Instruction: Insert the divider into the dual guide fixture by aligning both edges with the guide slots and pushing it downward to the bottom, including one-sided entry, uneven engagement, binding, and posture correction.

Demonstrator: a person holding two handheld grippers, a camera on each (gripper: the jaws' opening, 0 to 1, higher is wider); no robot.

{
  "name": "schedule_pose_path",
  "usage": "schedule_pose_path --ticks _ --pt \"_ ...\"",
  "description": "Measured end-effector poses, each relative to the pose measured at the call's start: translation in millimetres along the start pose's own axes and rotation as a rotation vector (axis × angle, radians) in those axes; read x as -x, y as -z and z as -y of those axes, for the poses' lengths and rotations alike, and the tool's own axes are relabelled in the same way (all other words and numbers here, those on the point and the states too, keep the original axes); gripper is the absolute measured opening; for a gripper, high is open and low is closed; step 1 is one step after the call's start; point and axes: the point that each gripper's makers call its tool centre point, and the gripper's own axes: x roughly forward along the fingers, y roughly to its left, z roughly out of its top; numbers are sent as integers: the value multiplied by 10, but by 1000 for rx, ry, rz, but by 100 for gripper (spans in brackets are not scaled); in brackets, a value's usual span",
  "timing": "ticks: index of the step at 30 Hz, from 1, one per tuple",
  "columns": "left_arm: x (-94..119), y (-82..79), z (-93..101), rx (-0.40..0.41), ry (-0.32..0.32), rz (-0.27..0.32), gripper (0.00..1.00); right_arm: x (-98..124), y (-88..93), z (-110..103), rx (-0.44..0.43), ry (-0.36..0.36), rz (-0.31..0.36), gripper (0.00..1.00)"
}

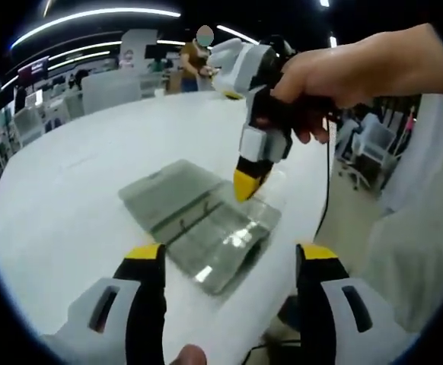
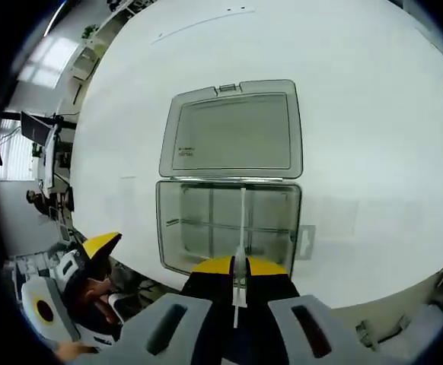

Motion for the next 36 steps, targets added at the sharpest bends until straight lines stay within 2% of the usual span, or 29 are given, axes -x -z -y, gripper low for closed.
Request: schedule_pose_path --ticks 18,36 --pt "-9 44 5 10 4 -14 73 -61 7 35 -8 5 -10 0" --pt "-6 80 -38 23 -3 -23 73 -142 -36 55 -5 6 -26 0"
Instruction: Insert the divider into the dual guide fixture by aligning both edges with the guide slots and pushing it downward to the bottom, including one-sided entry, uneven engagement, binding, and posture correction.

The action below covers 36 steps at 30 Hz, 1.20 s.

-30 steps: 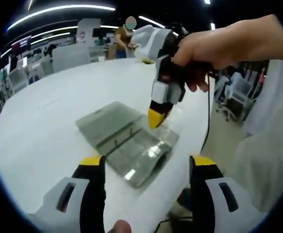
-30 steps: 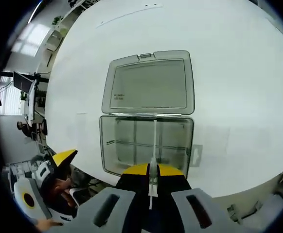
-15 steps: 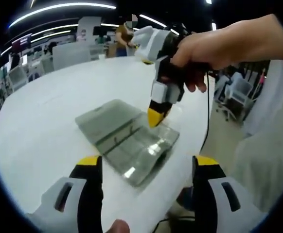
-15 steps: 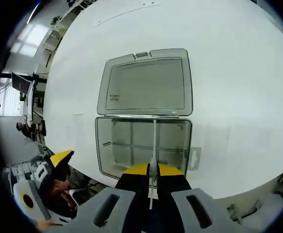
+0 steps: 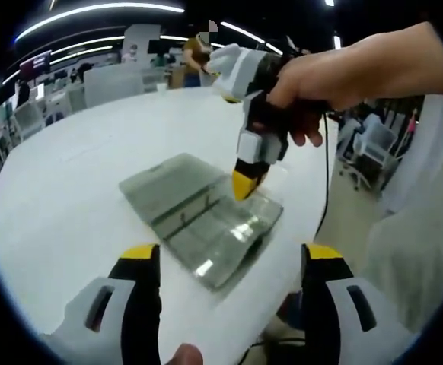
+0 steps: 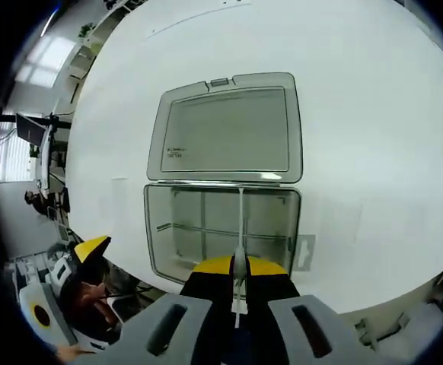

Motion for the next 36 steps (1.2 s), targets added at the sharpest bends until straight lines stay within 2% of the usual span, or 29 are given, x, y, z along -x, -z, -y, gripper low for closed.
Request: schedule_pose_path --ticks 36 --pt "-6 -13 -64 12 -10 1 72 -86 -11 31 -11 14 -27 0"
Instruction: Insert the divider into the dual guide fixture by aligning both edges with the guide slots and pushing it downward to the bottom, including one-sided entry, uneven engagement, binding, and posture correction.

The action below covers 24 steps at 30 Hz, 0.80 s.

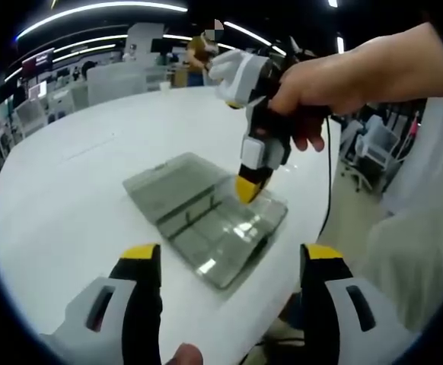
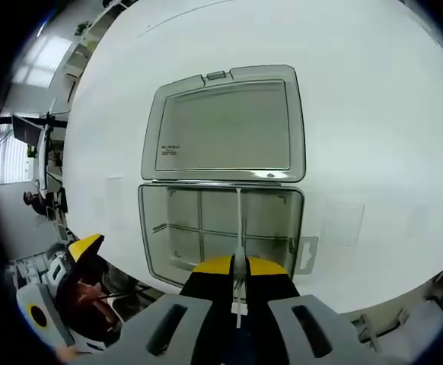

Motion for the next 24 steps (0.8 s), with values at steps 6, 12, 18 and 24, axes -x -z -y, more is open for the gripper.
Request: schedule_pose_path --ticks 6,12,18,24 --pt "4 0 -7 3 -2 0 72 -18 -16 12 -8 0 -1 0" --pt "7 -2 -7 3 -4 1 71 -24 -20 -3 -9 -2 -5 0" --pt "9 -13 -9 3 -6 2 71 12 37 -25 -11 0 -9 0" --pt "11 -5 -5 4 -7 1 71 -7 25 -10 -15 1 -8 0"
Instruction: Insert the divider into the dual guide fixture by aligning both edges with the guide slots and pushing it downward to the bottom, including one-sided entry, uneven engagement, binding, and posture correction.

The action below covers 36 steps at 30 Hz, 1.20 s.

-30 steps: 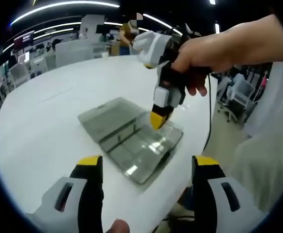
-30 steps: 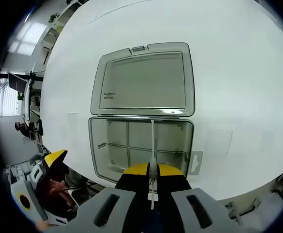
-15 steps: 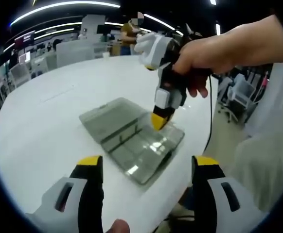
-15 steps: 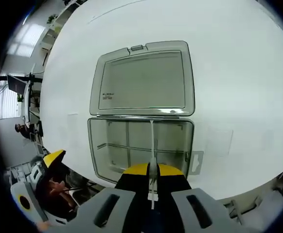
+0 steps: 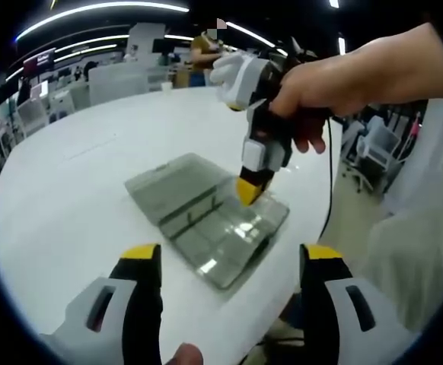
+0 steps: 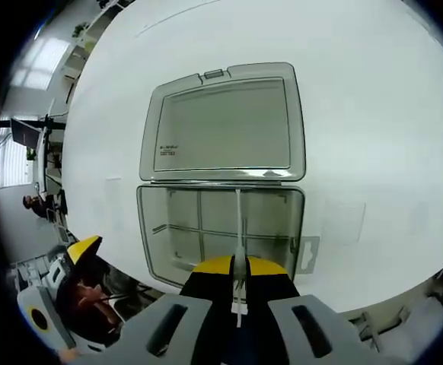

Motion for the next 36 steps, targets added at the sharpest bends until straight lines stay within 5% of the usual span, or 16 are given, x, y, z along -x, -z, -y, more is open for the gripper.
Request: schedule_pose_path --ticks 36 --pt "-8 8 -10 5 -4 -2 71 -28 44 -22 26 8 -4 0"
